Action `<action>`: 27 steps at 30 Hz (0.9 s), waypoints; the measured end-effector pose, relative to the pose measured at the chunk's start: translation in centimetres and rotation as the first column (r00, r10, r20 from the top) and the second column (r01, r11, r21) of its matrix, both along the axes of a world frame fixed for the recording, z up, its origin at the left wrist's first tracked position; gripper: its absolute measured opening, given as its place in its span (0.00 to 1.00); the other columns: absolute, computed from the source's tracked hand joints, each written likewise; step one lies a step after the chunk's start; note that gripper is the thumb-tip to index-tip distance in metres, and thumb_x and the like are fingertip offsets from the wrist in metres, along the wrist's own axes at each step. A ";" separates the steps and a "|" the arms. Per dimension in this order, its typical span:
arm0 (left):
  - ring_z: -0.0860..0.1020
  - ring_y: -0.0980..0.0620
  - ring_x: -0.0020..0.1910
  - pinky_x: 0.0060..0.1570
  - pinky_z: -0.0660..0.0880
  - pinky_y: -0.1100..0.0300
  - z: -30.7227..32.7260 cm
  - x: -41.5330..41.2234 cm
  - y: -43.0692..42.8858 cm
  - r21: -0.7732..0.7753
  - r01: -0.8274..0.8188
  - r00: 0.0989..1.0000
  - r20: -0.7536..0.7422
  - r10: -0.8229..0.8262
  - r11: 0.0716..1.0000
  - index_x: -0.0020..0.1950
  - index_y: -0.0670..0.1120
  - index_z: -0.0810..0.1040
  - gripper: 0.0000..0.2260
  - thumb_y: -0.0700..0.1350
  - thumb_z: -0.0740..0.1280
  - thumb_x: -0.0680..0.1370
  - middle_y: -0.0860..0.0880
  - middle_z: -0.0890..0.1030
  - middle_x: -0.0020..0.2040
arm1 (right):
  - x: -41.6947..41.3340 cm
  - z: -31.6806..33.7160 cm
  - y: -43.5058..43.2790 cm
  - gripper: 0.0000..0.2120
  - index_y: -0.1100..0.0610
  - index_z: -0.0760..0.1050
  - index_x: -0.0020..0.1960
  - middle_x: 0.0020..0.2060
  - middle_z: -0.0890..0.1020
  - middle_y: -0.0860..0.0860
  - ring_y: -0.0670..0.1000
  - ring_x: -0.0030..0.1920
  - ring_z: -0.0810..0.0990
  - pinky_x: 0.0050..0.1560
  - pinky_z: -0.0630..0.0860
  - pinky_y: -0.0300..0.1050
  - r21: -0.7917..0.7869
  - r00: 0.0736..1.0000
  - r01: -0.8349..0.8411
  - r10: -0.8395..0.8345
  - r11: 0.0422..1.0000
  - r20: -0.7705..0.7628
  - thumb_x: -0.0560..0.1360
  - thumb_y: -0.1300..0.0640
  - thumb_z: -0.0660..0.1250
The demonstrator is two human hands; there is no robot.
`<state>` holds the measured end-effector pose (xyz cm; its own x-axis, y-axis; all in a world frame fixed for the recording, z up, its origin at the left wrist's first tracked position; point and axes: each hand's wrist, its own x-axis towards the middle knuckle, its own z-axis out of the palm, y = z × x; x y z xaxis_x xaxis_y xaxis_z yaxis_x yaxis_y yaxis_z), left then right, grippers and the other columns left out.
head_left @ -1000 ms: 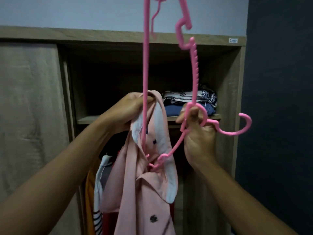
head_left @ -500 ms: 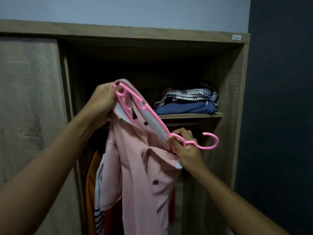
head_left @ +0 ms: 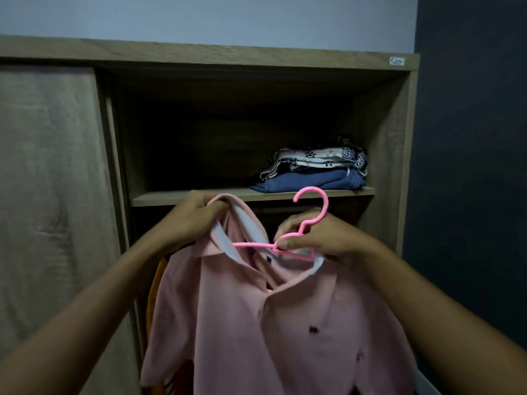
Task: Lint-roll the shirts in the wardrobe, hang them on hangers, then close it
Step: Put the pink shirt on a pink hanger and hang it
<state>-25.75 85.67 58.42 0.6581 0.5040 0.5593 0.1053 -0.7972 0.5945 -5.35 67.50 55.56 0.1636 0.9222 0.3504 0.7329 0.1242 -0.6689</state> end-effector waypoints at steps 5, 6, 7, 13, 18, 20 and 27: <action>0.82 0.43 0.42 0.46 0.78 0.43 -0.9 -1.0 -0.2 0.003 -0.055 0.999 0.002 0.055 0.999 0.46 0.50 0.85 0.12 0.47 0.62 0.81 0.44 0.85 0.41 | 0.5 2.1 -2.2 0.08 0.60 0.84 0.46 0.39 0.86 0.52 0.44 0.38 0.81 0.42 0.75 0.37 0.090 0.964 -0.035 0.057 0.995 -0.260 0.69 0.56 0.75; 0.82 0.41 0.42 0.45 0.77 0.42 -1.0 -1.2 -0.1 -0.010 -0.063 0.998 0.005 0.063 0.998 0.46 0.49 0.85 0.12 0.47 0.62 0.81 0.43 0.85 0.41 | 0.9 2.8 -2.8 0.09 0.57 0.84 0.44 0.36 0.86 0.49 0.43 0.34 0.78 0.37 0.71 0.37 0.070 0.964 0.045 -0.024 0.997 -0.266 0.69 0.52 0.74; 0.82 0.41 0.41 0.44 0.77 0.43 -1.1 -1.3 -0.1 -0.023 -0.072 0.997 0.007 0.072 0.997 0.47 0.47 0.84 0.12 0.47 0.62 0.81 0.42 0.84 0.41 | 1.4 3.5 -3.4 0.09 0.56 0.84 0.43 0.32 0.84 0.47 0.43 0.30 0.74 0.33 0.66 0.36 0.034 0.968 0.121 -0.111 0.992 -0.225 0.70 0.50 0.72; 0.72 0.50 0.34 0.37 0.67 0.53 -1.2 -0.4 -2.0 -0.075 -0.072 0.997 0.021 0.074 0.995 0.43 0.38 0.82 0.18 0.52 0.63 0.78 0.42 0.78 0.33 | 1.1 6.0 -4.1 0.13 0.55 0.80 0.37 0.27 0.77 0.52 0.45 0.19 0.69 0.17 0.58 0.33 0.060 0.955 0.136 -0.115 0.989 -0.274 0.76 0.48 0.69; 0.70 0.55 0.32 0.35 0.67 0.56 -0.2 1.5 -6.0 0.013 -0.001 1.000 -0.002 0.001 1.000 0.39 0.35 0.81 0.19 0.51 0.61 0.74 0.42 0.76 0.31 | -2.8 4.0 -0.8 0.13 0.57 0.83 0.42 0.27 0.78 0.52 0.47 0.21 0.77 0.20 0.69 0.37 0.146 0.989 0.139 -0.130 0.980 -0.070 0.80 0.51 0.67; 0.68 0.56 0.28 0.32 0.66 0.57 -0.4 1.7 -6.8 0.078 0.002 0.999 -0.034 0.001 0.997 0.35 0.37 0.80 0.18 0.50 0.61 0.73 0.45 0.75 0.28 | -3.1 4.1 -0.7 0.12 0.56 0.83 0.42 0.27 0.78 0.52 0.48 0.22 0.76 0.21 0.69 0.38 0.227 0.987 0.157 -0.143 0.961 -0.078 0.79 0.50 0.68; 0.81 0.47 0.28 0.24 0.77 0.60 -0.6 -0.7 -7.2 0.182 -0.127 0.831 -0.517 0.205 0.975 0.39 0.42 0.84 0.14 0.51 0.67 0.77 0.44 0.83 0.33 | -2.0 4.9 -1.9 0.16 0.58 0.83 0.42 0.26 0.80 0.50 0.47 0.23 0.74 0.24 0.68 0.39 0.099 0.977 0.191 -0.199 0.977 0.078 0.79 0.48 0.68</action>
<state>-26.48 78.48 57.84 0.7857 0.5786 0.2188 0.5109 -0.8064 0.2979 -7.38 65.63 60.45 0.3027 0.8394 0.4514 0.8038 0.0297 -0.5942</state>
